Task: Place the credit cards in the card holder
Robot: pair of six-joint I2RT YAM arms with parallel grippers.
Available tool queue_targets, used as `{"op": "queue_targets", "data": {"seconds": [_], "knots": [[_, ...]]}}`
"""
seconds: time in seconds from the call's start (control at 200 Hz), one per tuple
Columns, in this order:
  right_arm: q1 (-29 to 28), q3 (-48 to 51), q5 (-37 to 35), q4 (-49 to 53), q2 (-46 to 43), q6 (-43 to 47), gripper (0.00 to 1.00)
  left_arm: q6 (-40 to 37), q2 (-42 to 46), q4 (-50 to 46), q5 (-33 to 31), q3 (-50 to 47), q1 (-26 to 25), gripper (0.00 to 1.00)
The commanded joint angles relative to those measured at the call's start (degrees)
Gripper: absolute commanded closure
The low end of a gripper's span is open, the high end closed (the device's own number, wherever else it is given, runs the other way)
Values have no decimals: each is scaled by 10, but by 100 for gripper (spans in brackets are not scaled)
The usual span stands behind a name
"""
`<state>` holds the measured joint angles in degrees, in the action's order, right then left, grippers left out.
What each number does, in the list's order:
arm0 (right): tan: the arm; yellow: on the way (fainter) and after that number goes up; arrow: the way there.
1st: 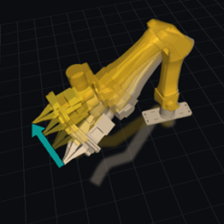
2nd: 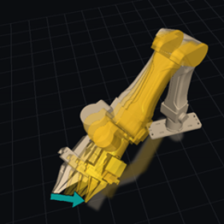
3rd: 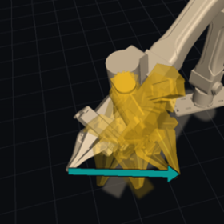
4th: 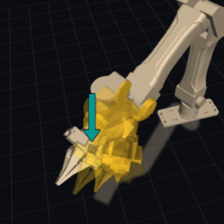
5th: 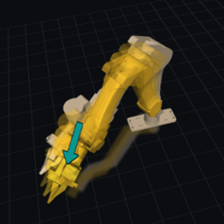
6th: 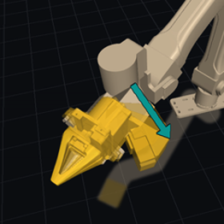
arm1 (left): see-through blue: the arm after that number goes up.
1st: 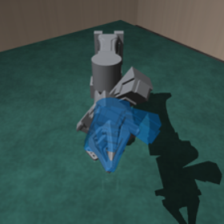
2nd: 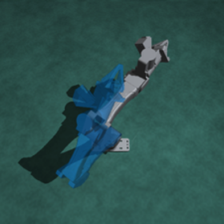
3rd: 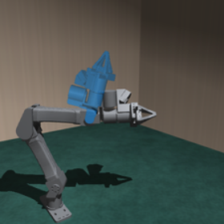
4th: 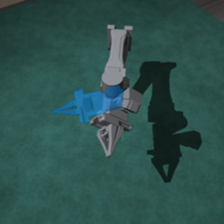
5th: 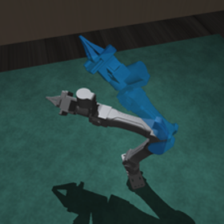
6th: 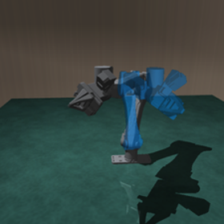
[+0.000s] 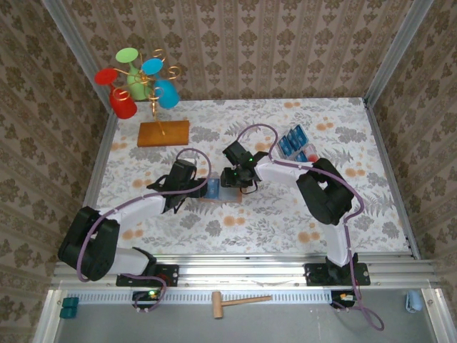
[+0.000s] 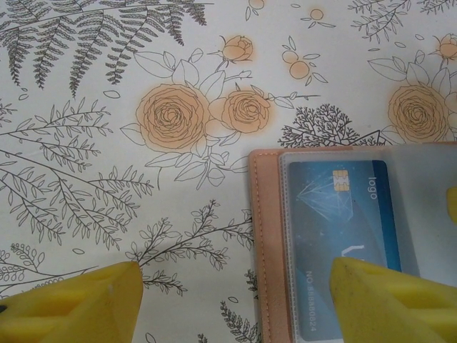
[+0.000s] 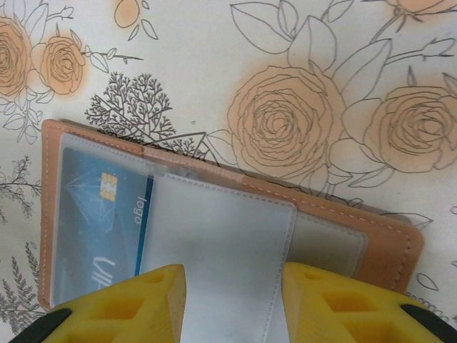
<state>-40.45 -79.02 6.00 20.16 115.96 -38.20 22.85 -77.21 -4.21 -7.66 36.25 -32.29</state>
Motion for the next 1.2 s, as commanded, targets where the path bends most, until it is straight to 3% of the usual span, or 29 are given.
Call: {"op": "queue_targets", "data": {"seconds": [0.0, 0.675, 1.195], "knots": [[-1, -3, 22, -14, 12, -10, 60, -8, -3, 5, 5, -2, -8, 29], [-1, 6, 59, -47, 5, -47, 59, -18, 12, 78, 30, -58, -45, 29], [-1, 42, 116, -123, -27, -114, 59, 0, 43, 82, -8, -73, -42, 29]]}}
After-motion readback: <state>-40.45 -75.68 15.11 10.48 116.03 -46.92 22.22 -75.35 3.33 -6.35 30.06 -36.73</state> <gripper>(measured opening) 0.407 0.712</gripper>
